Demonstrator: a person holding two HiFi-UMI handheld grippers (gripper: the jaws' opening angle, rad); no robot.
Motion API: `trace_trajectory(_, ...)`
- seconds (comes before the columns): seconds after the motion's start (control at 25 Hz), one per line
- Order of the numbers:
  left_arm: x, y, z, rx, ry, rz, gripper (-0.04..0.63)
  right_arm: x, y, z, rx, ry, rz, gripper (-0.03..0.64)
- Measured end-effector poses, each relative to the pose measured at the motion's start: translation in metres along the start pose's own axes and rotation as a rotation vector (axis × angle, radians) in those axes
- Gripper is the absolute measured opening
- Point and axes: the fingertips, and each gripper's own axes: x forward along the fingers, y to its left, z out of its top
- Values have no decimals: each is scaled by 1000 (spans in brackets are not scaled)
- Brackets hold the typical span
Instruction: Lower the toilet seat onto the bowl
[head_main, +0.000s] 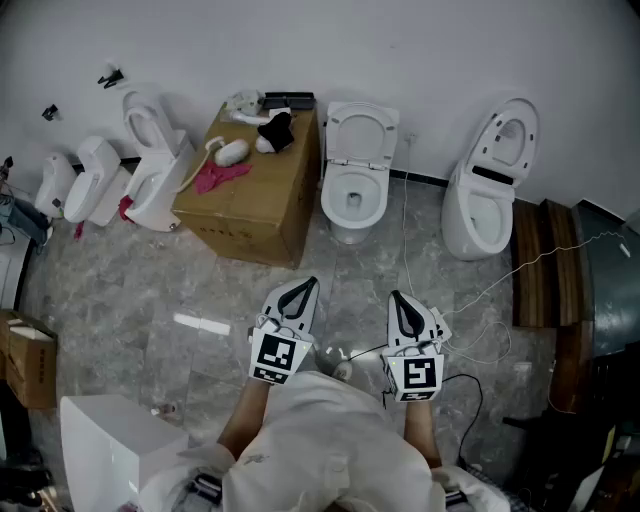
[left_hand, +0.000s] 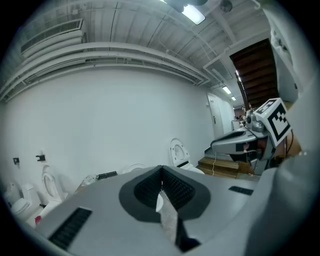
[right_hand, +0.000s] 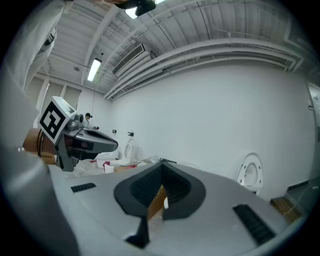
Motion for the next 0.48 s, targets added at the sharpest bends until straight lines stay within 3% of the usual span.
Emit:
trace_trajectory(0.24, 5, -9, -4, 10, 1, -13, 15, 3, -8, -5, -23, -1, -54, 6)
trace_trajectory(0.48, 22, -4, -3, 12, 0, -18, 15, 23, -13, -7, -20, 8, -31, 6)
